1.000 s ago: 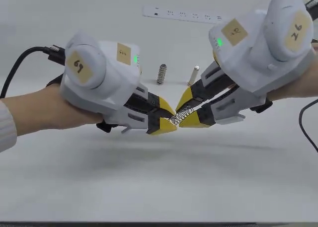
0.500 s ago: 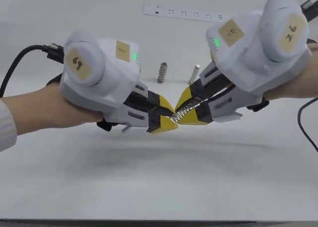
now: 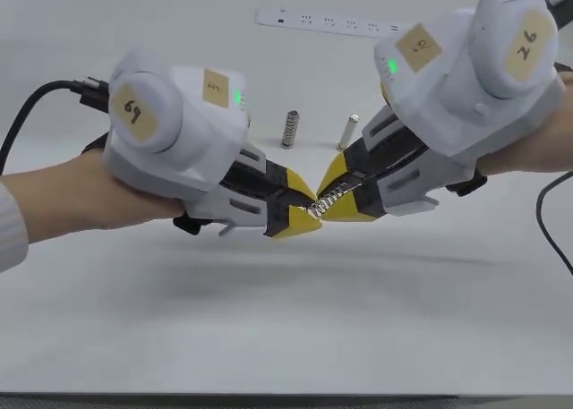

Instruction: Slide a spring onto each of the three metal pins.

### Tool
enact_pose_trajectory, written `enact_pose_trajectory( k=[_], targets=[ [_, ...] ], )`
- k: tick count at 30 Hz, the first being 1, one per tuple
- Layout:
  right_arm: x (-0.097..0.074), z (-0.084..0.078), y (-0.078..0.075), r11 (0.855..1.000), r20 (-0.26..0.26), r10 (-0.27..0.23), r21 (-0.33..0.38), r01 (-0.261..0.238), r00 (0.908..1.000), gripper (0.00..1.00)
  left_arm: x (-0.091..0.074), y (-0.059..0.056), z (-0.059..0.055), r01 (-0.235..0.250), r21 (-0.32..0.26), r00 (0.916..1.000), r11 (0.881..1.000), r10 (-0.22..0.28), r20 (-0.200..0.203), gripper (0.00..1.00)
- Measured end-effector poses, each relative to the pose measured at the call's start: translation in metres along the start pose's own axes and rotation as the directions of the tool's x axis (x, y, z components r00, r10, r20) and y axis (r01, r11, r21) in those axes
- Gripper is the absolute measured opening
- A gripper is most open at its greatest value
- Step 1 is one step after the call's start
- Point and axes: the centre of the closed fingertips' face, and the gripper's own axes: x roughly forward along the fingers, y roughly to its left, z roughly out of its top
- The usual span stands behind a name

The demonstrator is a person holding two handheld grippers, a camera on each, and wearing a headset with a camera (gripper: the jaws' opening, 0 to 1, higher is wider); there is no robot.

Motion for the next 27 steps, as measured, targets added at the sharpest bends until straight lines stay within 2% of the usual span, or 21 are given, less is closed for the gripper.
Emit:
enact_pose_trajectory(
  k=[7, 11, 14, 21, 23, 27],
  targets=[
    [-0.002, 0.000, 0.001, 1.000, -0.003, 0.003, 0.005, -0.003, 1.0000, 0.07, 0.001, 0.000, 0.001, -0.003, -0.009, 0.9999, 1.000, 0.003, 0.010, 0.03],
    [-0.002, 0.000, 0.001, 1.000, -0.002, 0.004, 0.005, -0.004, 1.0000, 0.07, 0.000, 0.001, -0.001, -0.013, -0.032, 0.9998, 0.999, 0.013, 0.013, 0.14],
    [-0.001, -0.001, 0.001, 1.000, -0.003, 0.004, 0.006, -0.004, 1.0000, 0.07, -0.002, 0.002, -0.003, -0.025, -0.053, 0.9994, 0.998, 0.026, 0.021, 0.15],
    [0.001, -0.002, 0.003, 1.000, -0.005, 0.011, 0.010, -0.011, 0.9999, 0.07, -0.010, 0.007, -0.007, -0.081, -0.138, 0.9948, 0.987, 0.089, 0.051, 0.35],
    [0.001, -0.002, 0.003, 1.000, -0.005, 0.013, 0.009, -0.013, 0.9999, 0.07, -0.013, 0.008, -0.010, -0.098, -0.142, 0.9932, 0.985, 0.105, 0.049, 0.40],
    [0.002, -0.003, 0.003, 1.000, -0.009, 0.017, 0.010, -0.017, 0.9998, 0.07, -0.019, 0.013, -0.014, -0.139, -0.189, 0.9864, 0.972, 0.153, 0.060, 0.50]
  ],
)
